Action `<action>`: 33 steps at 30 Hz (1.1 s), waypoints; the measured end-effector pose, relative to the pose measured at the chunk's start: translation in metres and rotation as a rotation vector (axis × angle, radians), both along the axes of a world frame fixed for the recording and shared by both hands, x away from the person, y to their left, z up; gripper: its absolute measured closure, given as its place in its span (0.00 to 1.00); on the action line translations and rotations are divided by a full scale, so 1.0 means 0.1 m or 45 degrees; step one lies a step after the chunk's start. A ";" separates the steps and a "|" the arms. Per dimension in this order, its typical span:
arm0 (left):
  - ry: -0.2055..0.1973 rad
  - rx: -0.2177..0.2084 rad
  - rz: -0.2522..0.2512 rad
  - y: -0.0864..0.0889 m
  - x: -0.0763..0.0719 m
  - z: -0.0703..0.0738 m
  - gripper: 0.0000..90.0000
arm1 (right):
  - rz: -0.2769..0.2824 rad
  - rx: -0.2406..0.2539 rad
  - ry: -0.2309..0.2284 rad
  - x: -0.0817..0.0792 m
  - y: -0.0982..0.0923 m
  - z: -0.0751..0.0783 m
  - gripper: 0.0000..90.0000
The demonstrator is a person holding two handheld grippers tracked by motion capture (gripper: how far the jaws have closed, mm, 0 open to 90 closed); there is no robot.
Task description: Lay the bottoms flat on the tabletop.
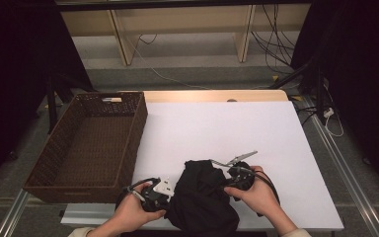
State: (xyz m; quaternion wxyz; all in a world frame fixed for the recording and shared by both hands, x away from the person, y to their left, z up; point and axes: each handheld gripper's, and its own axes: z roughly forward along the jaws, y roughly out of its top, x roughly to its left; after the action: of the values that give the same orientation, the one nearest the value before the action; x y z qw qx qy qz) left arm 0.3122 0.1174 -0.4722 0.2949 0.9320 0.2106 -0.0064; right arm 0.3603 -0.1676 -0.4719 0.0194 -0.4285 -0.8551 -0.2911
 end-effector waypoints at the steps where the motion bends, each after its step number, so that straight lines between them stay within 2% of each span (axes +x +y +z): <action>1: -0.003 0.001 -0.003 0.00 0.00 0.00 0.98 | -0.005 -0.013 -0.009 0.00 0.02 0.00 0.63; 4: -0.014 0.005 -0.003 -0.01 0.00 -0.01 0.98 | 0.032 -0.018 -0.018 -0.01 0.07 0.03 0.93; 5: -0.017 0.004 0.001 0.00 0.01 -0.01 0.98 | 0.043 -0.035 -0.022 -0.01 0.08 0.04 0.96; 7: -0.022 0.003 0.006 -0.01 0.02 -0.01 0.98 | 0.037 -0.039 -0.021 0.01 0.08 0.07 0.98; 12: -0.041 -0.001 0.020 -0.05 0.06 -0.01 0.99 | -0.043 0.013 -0.037 0.10 -0.01 0.12 0.98; 17: -0.068 0.002 0.042 -0.13 0.15 -0.01 0.99 | -0.109 0.037 -0.121 0.19 -0.07 0.20 0.98; 23: -0.132 0.018 0.083 -0.24 0.36 0.03 0.99 | -0.186 0.017 -0.202 0.33 -0.14 0.29 0.98; 28: -0.156 0.027 0.109 -0.33 0.50 0.03 0.99 | -0.236 0.018 -0.241 0.41 -0.20 0.35 0.98; 33: -0.198 0.021 0.145 -0.36 0.61 0.08 0.99 | -0.266 0.030 -0.278 0.45 -0.25 0.39 0.98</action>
State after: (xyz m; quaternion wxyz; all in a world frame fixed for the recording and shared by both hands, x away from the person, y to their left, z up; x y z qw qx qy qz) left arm 0.3736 0.0818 -0.4643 0.3024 0.9186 0.2398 0.0845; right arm 0.4052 -0.1930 -0.4325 -0.0991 -0.4808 -0.7993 -0.3466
